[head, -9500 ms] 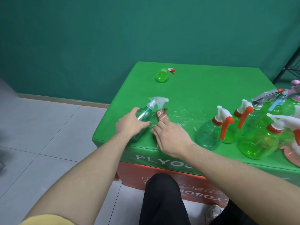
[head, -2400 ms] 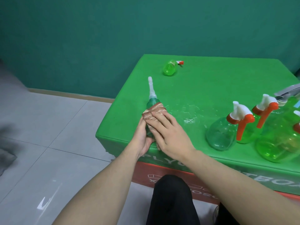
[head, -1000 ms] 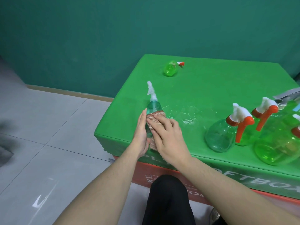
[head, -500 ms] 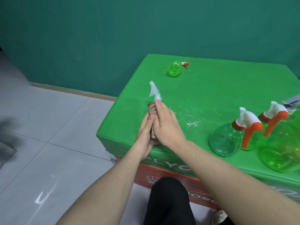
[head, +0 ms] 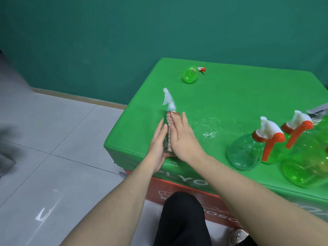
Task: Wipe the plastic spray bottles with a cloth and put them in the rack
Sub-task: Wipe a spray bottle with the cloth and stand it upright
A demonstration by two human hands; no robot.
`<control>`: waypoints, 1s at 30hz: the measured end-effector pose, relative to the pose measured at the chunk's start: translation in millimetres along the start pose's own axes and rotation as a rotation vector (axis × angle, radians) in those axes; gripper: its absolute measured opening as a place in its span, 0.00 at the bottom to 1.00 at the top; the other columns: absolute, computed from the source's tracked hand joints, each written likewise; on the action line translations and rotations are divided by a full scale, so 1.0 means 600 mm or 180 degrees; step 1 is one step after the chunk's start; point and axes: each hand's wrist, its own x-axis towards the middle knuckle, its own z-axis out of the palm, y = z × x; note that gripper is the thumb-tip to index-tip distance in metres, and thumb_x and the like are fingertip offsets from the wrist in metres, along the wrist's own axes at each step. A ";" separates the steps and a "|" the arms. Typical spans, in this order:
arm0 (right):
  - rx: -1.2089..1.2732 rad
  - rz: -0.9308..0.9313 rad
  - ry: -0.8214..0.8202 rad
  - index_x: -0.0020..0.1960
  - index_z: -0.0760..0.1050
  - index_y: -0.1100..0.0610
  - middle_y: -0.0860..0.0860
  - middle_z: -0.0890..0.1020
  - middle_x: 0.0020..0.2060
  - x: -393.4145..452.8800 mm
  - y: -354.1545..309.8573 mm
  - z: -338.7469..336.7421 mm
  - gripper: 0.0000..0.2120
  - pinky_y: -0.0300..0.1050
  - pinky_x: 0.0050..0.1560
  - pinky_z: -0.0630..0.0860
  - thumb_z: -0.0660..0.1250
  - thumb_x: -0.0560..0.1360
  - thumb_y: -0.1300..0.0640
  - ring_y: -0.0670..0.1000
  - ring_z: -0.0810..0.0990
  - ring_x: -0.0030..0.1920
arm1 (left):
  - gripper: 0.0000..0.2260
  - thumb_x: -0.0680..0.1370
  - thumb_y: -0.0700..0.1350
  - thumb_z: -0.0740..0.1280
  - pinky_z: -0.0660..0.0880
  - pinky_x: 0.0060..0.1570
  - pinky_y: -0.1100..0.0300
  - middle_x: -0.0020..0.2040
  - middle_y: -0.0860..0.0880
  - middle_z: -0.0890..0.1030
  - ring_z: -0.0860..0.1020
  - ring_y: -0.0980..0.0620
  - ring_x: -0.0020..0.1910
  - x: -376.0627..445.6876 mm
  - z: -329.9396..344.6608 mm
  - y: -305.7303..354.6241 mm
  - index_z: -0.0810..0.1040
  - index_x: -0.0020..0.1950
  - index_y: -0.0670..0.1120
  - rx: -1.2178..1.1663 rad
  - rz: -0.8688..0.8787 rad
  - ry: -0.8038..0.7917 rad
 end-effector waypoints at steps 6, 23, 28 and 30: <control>-0.0085 -0.0359 0.0053 0.82 0.56 0.52 0.55 0.49 0.82 -0.034 0.011 0.002 0.24 0.50 0.81 0.50 0.48 0.86 0.50 0.52 0.51 0.82 | 0.20 0.84 0.53 0.61 0.82 0.46 0.58 0.62 0.56 0.84 0.83 0.54 0.59 -0.004 0.004 0.000 0.68 0.77 0.56 -0.0053 0.0165 0.0204; -0.0504 -0.1086 0.0147 0.80 0.60 0.57 0.54 0.55 0.82 -0.095 0.012 -0.029 0.24 0.48 0.81 0.43 0.58 0.85 0.59 0.56 0.47 0.82 | 0.23 0.85 0.59 0.55 0.76 0.63 0.48 0.58 0.44 0.85 0.83 0.45 0.59 -0.040 0.038 0.033 0.83 0.61 0.46 -0.0202 -0.0172 0.0235; -0.0423 -0.1094 0.0395 0.80 0.60 0.57 0.54 0.57 0.81 -0.098 -0.013 -0.043 0.23 0.44 0.81 0.41 0.54 0.86 0.56 0.50 0.48 0.81 | 0.24 0.85 0.61 0.53 0.76 0.62 0.52 0.62 0.48 0.84 0.81 0.50 0.63 -0.053 0.048 0.033 0.79 0.68 0.49 -0.0024 -0.0031 0.0099; -0.0332 -0.1000 0.0426 0.81 0.60 0.57 0.54 0.57 0.81 -0.093 -0.021 -0.048 0.23 0.44 0.81 0.42 0.53 0.86 0.56 0.49 0.49 0.81 | 0.22 0.84 0.61 0.56 0.76 0.59 0.53 0.62 0.50 0.84 0.81 0.51 0.63 -0.059 0.049 0.032 0.79 0.69 0.51 0.0037 -0.0001 0.0063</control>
